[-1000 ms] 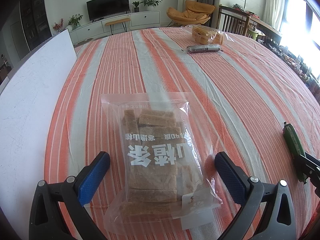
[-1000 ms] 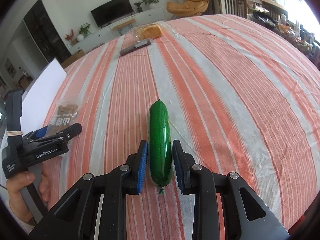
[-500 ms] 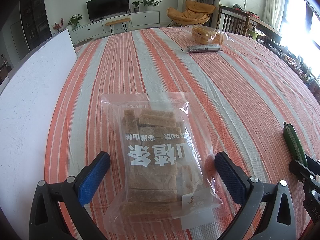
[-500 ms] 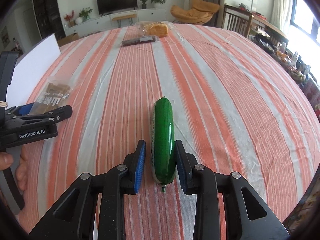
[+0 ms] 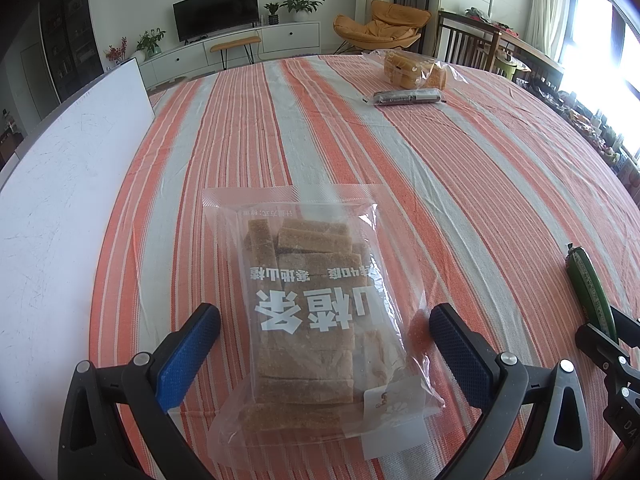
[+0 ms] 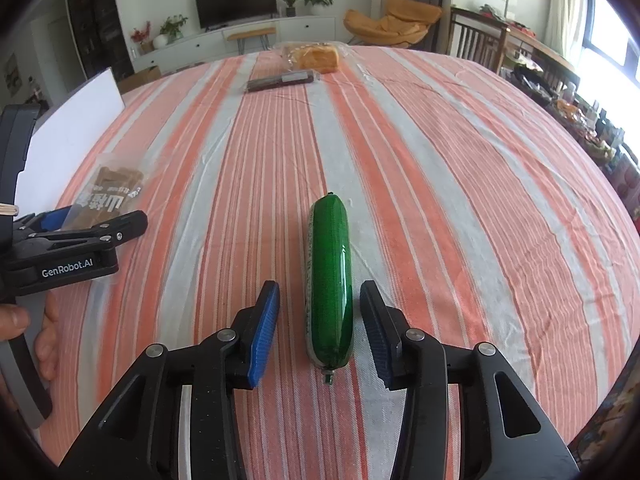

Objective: Organize snacks
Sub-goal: 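Lift the green sausage snack with the right gripper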

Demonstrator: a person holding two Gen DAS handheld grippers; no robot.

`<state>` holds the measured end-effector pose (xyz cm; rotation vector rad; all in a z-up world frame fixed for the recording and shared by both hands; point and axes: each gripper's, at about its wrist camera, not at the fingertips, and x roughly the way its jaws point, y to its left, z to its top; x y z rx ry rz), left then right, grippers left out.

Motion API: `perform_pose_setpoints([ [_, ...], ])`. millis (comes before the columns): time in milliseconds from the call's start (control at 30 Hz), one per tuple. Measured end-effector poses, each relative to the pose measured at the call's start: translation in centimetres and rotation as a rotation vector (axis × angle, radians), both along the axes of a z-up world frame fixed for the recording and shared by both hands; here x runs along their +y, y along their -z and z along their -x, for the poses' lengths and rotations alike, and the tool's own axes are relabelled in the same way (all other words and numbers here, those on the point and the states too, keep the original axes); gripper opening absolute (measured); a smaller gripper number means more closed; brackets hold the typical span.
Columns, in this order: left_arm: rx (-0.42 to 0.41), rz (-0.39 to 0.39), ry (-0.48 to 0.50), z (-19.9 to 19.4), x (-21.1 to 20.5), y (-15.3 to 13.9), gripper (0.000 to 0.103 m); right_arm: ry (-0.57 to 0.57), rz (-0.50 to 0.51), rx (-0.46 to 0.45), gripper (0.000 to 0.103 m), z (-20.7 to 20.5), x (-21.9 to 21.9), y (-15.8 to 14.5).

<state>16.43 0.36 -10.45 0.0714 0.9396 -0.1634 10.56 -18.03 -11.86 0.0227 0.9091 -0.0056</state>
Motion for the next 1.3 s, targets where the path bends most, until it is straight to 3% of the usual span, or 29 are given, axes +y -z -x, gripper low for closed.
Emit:
perform_pose_setpoints([
  [733, 0.0, 0.0, 0.0, 0.01, -0.03, 0.0, 0.103, -0.003, 0.002, 0.001, 0.047, -0.1, 0.02, 0.02],
  [1300, 0.0, 0.0, 0.0, 0.03, -0.01, -0.01, 0.103, -0.016, -0.006, 0.009, 0.055, -0.22, 0.27, 0.08],
])
